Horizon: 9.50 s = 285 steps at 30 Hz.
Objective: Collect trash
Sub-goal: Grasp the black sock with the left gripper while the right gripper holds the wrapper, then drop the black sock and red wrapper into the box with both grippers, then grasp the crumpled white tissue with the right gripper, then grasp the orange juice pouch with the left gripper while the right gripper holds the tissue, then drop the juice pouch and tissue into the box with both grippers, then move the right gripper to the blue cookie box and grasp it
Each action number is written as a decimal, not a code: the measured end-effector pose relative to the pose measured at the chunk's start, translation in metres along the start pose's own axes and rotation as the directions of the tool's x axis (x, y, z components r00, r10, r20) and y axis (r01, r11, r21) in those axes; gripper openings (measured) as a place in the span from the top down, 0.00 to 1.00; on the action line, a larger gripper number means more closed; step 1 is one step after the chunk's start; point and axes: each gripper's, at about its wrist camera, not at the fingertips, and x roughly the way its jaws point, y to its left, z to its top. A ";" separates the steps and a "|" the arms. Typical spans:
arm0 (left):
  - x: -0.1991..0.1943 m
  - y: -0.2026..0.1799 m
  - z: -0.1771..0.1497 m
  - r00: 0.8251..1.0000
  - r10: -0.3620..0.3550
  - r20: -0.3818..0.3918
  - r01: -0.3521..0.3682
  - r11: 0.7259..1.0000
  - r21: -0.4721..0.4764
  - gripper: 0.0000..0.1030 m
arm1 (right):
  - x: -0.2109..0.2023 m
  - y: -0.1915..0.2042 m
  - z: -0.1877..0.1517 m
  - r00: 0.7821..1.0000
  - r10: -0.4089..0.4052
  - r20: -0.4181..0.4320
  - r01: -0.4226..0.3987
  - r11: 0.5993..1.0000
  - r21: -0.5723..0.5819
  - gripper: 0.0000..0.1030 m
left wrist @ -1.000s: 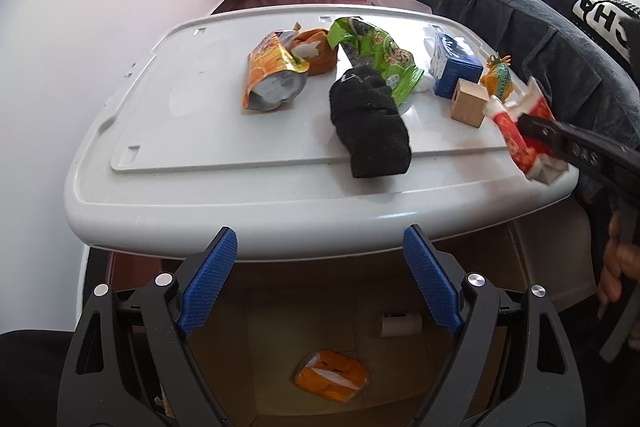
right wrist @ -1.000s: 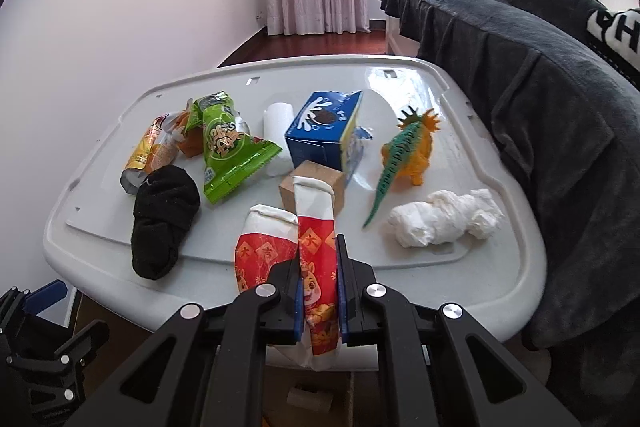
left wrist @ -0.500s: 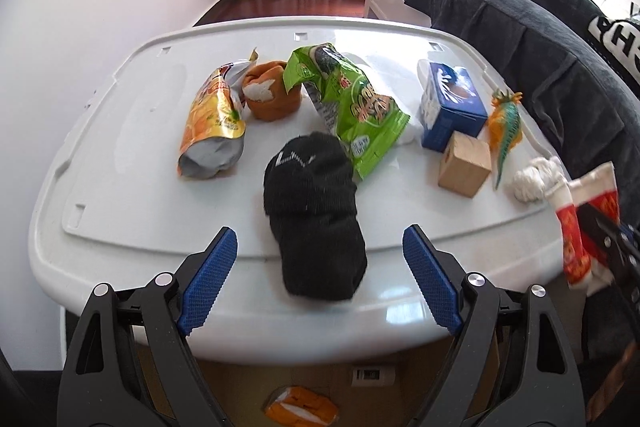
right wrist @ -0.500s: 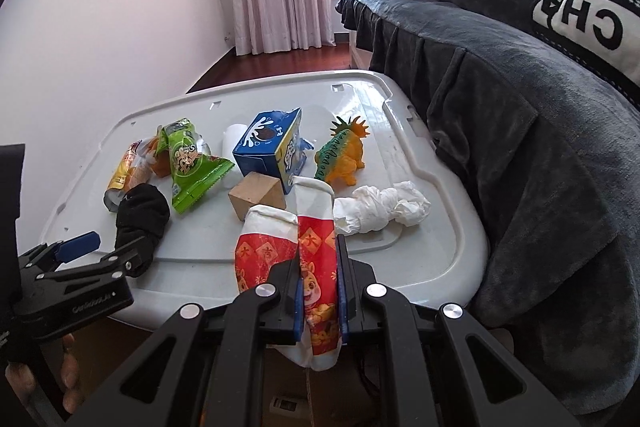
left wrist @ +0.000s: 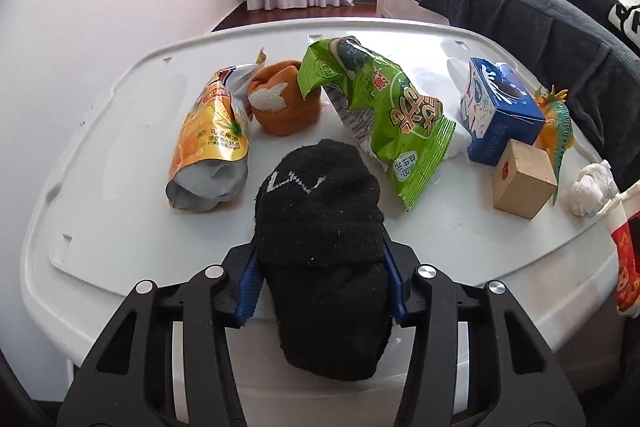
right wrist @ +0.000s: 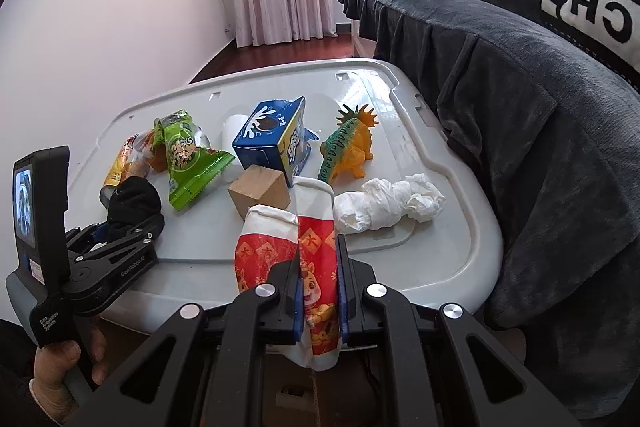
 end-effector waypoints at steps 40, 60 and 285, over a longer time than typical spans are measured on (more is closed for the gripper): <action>-0.147 0.064 -0.104 0.993 -0.053 -0.107 0.049 0.998 -0.033 0.58 | -0.073 0.054 -0.097 0.990 0.106 -0.089 -0.114 0.990 -0.085 0.88; -0.037 0.058 -0.165 0.889 -0.055 -0.455 0.028 0.997 -0.065 0.56 | 0.018 0.083 -0.134 0.939 0.081 -0.335 -0.131 0.983 -0.128 0.88; -0.086 0.050 -0.057 0.993 0.007 -0.117 -0.026 0.987 -0.157 0.17 | 0.041 0.060 0.085 0.997 0.073 -0.017 -0.074 0.997 -0.013 0.33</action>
